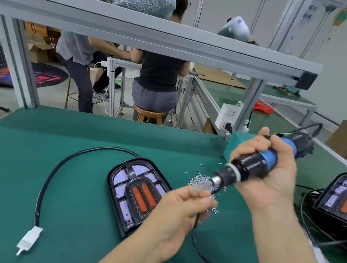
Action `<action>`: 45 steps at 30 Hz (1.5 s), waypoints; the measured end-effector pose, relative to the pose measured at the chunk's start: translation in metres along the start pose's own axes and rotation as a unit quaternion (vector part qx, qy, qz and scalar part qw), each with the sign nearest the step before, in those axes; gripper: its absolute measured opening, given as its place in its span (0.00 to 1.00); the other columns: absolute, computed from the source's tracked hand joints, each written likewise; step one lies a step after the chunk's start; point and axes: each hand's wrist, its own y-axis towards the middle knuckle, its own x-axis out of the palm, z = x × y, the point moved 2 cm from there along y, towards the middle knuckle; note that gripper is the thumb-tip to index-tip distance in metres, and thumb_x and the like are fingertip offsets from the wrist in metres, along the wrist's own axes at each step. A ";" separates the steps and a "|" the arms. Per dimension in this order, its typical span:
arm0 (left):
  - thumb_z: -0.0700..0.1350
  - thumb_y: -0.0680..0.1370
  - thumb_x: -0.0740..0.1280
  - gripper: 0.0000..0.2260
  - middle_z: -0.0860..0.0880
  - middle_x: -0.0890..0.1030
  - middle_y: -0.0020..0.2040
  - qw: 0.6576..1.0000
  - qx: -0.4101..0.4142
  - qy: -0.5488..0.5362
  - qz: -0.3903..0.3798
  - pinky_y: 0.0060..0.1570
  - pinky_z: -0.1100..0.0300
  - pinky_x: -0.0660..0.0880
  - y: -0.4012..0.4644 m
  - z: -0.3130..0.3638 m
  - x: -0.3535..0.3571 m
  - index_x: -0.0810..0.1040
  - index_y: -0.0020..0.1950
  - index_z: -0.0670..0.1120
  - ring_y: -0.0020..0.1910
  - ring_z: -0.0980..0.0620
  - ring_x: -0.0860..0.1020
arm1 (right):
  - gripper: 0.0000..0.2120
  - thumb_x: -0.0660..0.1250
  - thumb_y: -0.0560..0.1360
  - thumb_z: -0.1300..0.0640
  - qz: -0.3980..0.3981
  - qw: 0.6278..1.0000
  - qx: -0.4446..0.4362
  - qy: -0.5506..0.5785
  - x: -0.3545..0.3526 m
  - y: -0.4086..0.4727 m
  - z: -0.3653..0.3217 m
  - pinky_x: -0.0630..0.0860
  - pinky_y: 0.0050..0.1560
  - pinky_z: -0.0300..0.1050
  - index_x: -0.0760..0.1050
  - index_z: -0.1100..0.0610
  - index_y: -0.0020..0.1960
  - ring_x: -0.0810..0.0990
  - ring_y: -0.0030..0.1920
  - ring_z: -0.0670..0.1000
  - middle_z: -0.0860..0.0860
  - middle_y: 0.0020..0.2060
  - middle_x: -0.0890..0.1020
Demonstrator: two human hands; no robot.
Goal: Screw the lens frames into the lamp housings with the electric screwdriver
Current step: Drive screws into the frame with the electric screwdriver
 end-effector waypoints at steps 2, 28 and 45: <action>0.36 0.64 0.73 0.06 0.44 0.83 0.38 0.999 -0.004 0.033 0.034 0.47 0.56 0.71 -0.006 -0.006 0.000 0.81 0.38 0.45 0.38 0.52 0.79 | 0.13 0.67 0.64 0.62 0.006 0.997 -0.068 -0.027 0.001 0.002 0.008 0.74 0.33 0.35 0.75 0.51 0.47 0.73 0.27 0.43 0.45 0.29 0.73; 0.34 0.70 0.73 0.07 0.49 0.84 0.36 0.951 0.217 0.202 0.089 0.37 0.68 0.69 -0.024 0.031 -0.051 0.80 0.42 0.45 0.38 0.49 0.70 | 0.13 0.60 0.69 0.62 -0.098 0.971 -0.152 -0.159 0.017 -0.017 0.029 0.71 0.32 0.37 0.73 0.49 0.51 0.70 0.28 0.43 0.45 0.29 0.70; 0.37 0.69 0.74 0.06 0.48 0.84 0.36 0.945 0.212 0.233 0.084 0.38 0.68 0.71 -0.024 0.033 -0.056 0.82 0.41 0.47 0.36 0.53 0.74 | 0.13 0.60 0.69 0.62 -0.101 0.968 -0.145 -0.181 0.015 -0.019 0.032 0.71 0.32 0.37 0.72 0.51 0.51 0.69 0.28 0.44 0.46 0.28 0.71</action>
